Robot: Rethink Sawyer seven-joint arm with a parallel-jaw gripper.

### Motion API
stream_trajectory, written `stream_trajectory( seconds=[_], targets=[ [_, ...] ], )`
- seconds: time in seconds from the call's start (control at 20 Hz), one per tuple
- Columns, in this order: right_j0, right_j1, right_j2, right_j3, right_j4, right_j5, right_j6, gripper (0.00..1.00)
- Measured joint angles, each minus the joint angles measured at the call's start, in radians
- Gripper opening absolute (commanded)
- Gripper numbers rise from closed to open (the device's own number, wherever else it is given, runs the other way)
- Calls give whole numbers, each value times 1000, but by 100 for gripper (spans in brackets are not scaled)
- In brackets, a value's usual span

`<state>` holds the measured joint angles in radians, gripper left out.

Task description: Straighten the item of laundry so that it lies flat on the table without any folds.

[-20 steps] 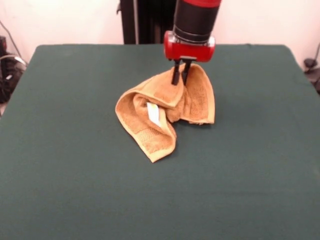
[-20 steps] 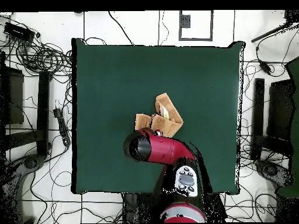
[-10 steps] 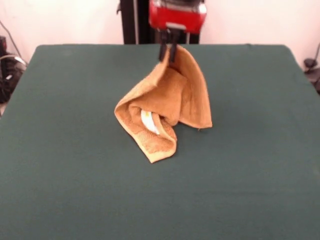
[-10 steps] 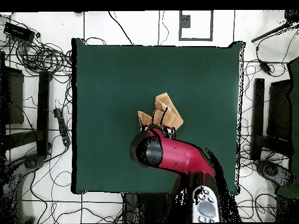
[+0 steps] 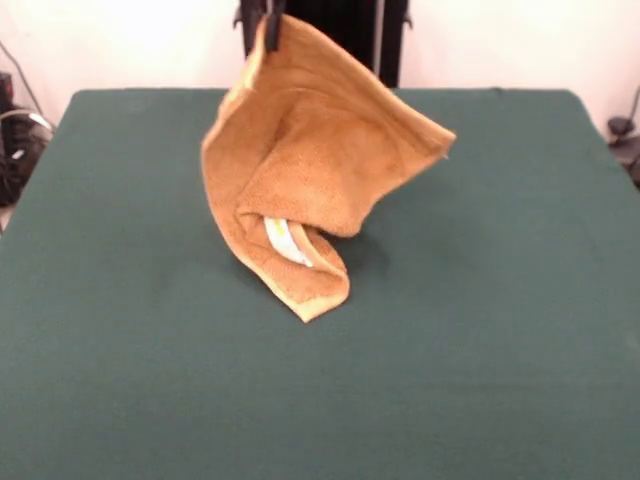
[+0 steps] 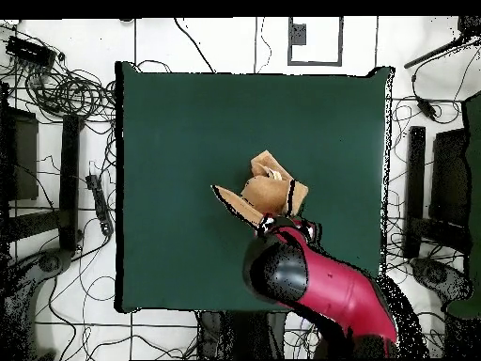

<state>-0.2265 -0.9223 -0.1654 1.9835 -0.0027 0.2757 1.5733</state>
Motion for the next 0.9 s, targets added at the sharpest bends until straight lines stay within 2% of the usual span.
stream_trajectory(
  seconds=[0.45,0.9],
  targets=[
    [-55,31,5,110,0,-177,0,0],
    [-66,147,10,135,-48,-331,0,0]
  ],
)
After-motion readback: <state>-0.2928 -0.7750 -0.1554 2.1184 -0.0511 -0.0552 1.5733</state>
